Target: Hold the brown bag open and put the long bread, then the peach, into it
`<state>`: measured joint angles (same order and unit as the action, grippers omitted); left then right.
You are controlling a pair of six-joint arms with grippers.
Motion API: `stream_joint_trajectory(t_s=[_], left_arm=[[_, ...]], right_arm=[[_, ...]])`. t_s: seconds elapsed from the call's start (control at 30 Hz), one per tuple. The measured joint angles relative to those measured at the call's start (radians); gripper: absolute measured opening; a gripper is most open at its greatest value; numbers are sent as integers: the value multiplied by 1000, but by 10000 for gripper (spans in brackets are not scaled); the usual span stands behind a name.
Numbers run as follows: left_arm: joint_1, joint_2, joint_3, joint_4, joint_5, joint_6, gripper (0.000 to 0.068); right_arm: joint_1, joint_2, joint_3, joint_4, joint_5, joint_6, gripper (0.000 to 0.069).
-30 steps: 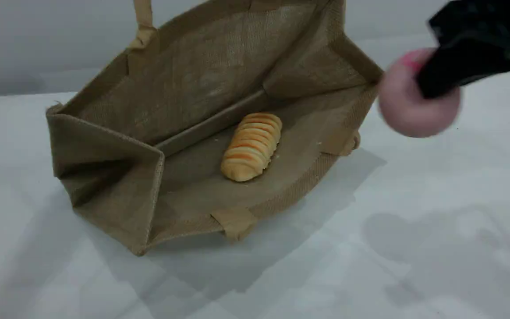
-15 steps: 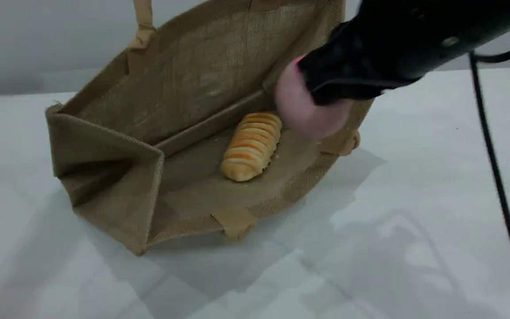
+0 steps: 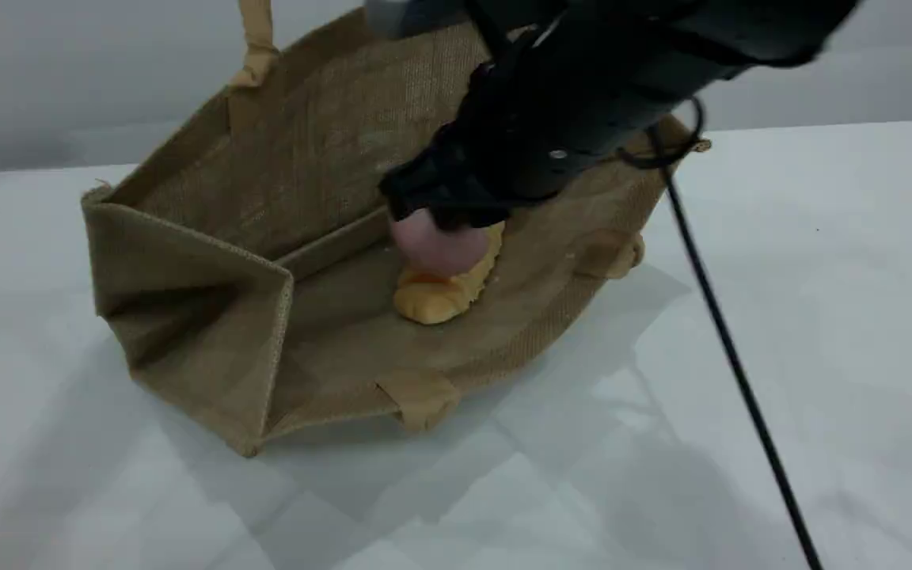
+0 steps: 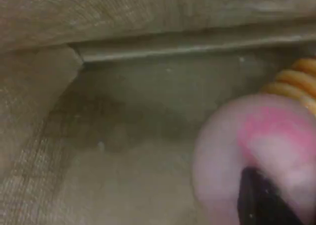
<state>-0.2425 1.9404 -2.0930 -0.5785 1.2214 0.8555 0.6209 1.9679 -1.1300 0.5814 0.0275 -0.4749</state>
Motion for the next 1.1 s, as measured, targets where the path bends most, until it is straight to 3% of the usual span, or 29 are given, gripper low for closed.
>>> stream_joint_trajectory(t_s=[0.13, 0.33, 0.43, 0.73, 1.1], left_arm=[[0, 0, 0, 0, 0, 0, 88], [0, 0, 0, 0, 0, 0, 88], [0, 0, 0, 0, 0, 0, 88], [0, 0, 0, 2, -1, 0, 88], [0, 0, 0, 2, -1, 0, 88]], right_arm=[[0, 33, -86, 10, 64, 2, 202], [-3, 31, -149, 24, 122, 2, 493], [-3, 28, -155, 19, 155, 1, 584], [-62, -18, -155, -12, 256, -1, 590], [-293, -246, -155, -120, 436, 0, 586]])
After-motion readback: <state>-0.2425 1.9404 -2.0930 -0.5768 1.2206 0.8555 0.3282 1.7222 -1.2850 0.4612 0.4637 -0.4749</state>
